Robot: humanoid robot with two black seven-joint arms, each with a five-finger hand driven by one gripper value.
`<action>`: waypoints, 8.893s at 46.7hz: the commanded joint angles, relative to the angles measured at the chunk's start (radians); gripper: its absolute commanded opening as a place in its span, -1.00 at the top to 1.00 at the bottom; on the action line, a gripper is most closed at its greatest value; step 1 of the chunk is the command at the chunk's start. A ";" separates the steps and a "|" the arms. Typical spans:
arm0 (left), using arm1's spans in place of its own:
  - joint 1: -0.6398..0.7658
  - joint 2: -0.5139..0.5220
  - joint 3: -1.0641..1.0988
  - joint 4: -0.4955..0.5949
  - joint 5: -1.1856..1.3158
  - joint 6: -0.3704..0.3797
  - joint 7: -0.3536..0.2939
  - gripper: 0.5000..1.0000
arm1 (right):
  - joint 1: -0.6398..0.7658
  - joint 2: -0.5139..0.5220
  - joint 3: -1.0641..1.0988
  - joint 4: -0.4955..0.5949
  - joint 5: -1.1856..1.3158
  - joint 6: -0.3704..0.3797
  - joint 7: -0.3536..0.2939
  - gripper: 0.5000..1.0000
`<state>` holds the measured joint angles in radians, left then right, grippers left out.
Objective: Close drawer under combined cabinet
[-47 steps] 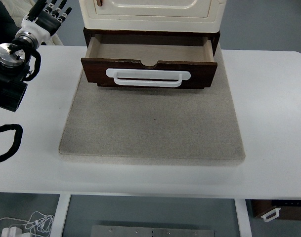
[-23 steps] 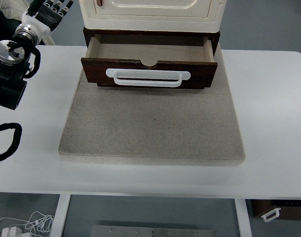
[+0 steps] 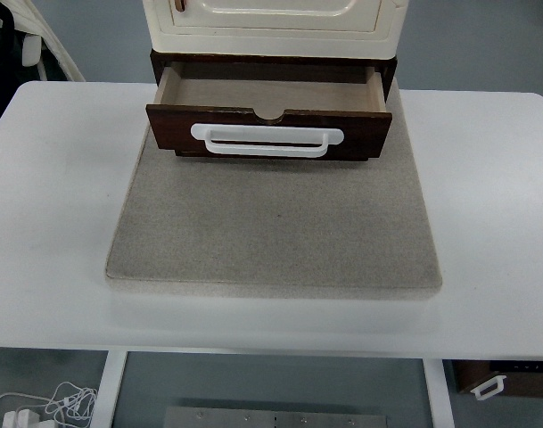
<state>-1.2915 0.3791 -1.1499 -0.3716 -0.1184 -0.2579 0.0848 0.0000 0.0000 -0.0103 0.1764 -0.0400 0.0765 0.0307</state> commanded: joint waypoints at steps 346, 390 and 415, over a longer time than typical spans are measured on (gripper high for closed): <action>-0.111 -0.117 0.171 -0.684 0.490 -0.343 0.185 -1.00 | 0.000 0.000 0.000 0.000 0.000 0.000 0.000 -0.81; -0.152 0.089 -0.203 -0.086 0.368 -0.224 0.078 -1.00 | 0.000 0.000 0.000 0.000 0.000 -0.001 0.000 -0.81; 0.046 0.080 -0.203 0.086 0.290 -0.132 0.056 -1.00 | 0.000 0.000 0.000 0.000 0.000 0.000 0.000 -0.81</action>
<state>-1.2788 0.4611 -1.3527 -0.2882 0.1721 -0.3918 0.1407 0.0002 0.0000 -0.0107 0.1764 -0.0399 0.0765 0.0307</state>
